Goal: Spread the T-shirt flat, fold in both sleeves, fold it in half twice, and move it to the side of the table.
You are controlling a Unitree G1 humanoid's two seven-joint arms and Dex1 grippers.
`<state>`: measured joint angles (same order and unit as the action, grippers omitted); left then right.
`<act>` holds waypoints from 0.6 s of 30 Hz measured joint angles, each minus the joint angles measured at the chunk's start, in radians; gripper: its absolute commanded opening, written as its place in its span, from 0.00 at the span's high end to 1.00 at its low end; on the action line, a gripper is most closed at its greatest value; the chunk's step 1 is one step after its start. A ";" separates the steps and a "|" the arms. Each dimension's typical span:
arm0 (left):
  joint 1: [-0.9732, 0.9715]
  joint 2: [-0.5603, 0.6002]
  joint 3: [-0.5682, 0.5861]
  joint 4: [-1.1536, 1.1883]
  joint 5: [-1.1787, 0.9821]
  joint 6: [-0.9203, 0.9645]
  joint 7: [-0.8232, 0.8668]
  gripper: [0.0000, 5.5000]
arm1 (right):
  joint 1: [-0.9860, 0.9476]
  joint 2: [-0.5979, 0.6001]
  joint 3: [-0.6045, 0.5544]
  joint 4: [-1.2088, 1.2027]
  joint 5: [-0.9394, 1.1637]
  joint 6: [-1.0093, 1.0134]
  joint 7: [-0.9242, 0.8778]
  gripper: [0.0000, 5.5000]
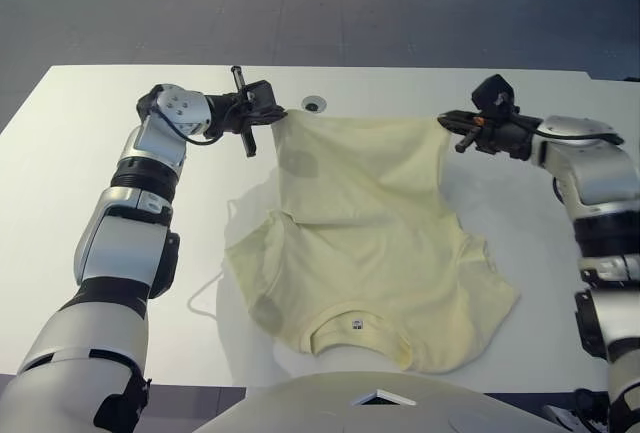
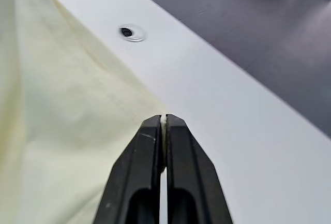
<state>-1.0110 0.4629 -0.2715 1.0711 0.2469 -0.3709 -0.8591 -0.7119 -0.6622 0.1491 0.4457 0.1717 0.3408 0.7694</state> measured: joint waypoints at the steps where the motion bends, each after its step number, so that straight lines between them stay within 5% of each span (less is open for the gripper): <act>1: -0.013 -0.010 -0.009 0.024 0.020 -0.007 0.033 1.00 | -0.030 0.019 0.005 0.061 -0.022 -0.045 -0.007 1.00; 11: -0.084 -0.111 -0.124 0.222 0.221 -0.001 0.389 0.96 | -0.244 0.168 0.071 0.684 -0.286 -0.471 -0.199 1.00; 18: -0.084 -0.144 -0.172 0.258 0.308 0.022 0.598 0.77 | -0.277 0.203 0.073 0.822 -0.375 -0.492 -0.362 0.79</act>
<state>-1.0947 0.3184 -0.4440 1.3295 0.5548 -0.3485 -0.2614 -0.9886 -0.4587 0.2220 1.2673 -0.2034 -0.1509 0.4073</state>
